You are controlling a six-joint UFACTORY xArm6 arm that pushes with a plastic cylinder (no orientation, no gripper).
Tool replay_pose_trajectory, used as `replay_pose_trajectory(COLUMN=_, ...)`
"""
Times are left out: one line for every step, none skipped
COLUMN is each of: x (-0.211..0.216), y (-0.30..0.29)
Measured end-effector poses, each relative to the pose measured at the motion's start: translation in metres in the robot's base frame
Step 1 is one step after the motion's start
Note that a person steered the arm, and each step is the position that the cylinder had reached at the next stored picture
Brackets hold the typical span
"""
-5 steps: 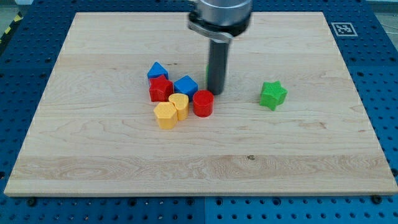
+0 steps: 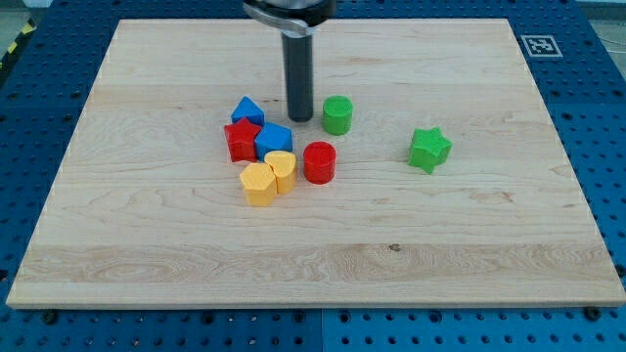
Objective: Slide the green circle into green star
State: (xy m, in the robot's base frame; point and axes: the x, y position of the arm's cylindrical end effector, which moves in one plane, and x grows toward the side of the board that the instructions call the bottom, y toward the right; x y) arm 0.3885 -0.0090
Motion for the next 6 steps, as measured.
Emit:
replay_pose_trajectory(x=0.0, y=0.025)
replay_pose_trajectory(x=0.001, y=0.044)
replay_pose_trajectory(x=0.01, y=0.062)
replay_pose_trajectory(x=0.025, y=0.08)
replay_pose_trajectory(x=0.031, y=0.089)
replay_pose_trajectory(x=0.031, y=0.089)
